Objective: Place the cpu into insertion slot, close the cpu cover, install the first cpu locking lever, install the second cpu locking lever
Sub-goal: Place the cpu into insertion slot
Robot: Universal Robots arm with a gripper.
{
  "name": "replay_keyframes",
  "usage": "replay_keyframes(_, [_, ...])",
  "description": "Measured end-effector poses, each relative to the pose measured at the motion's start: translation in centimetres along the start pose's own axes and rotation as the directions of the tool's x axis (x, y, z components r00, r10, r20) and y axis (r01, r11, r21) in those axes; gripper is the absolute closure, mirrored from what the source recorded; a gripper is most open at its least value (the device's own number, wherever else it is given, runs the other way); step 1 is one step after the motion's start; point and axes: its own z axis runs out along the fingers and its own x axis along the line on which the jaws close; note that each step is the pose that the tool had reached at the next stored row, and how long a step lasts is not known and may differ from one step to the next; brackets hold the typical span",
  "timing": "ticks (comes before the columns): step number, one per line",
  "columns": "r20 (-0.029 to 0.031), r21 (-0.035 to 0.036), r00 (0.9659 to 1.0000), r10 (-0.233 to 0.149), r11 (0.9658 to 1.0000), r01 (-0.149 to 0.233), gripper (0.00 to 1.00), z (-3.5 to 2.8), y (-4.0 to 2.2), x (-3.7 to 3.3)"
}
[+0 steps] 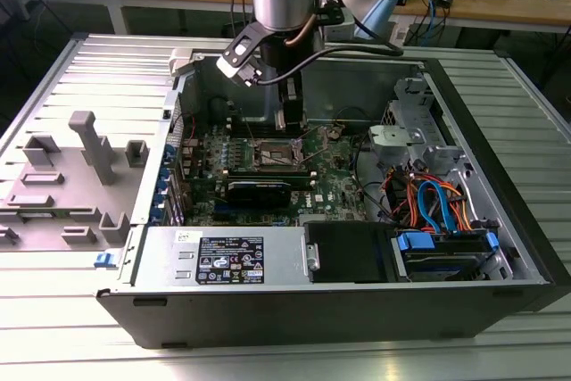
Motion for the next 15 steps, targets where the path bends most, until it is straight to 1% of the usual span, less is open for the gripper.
replay_keyframes(11, [0.0009, -0.0004, 1.0, 0.006, 1.0, -0.006, 0.46, 1.23, -0.18, -0.03])
replay_keyframes(13, [0.0005, -0.0004, 1.0, 0.006, 1.0, -0.006, 0.46, 1.6, -0.28, -0.03])
replay_keyframes(15, [-0.0002, -0.001, 1.0, 0.006, 1.0, -0.006, 0.46, 1.89, -0.56, -0.04])
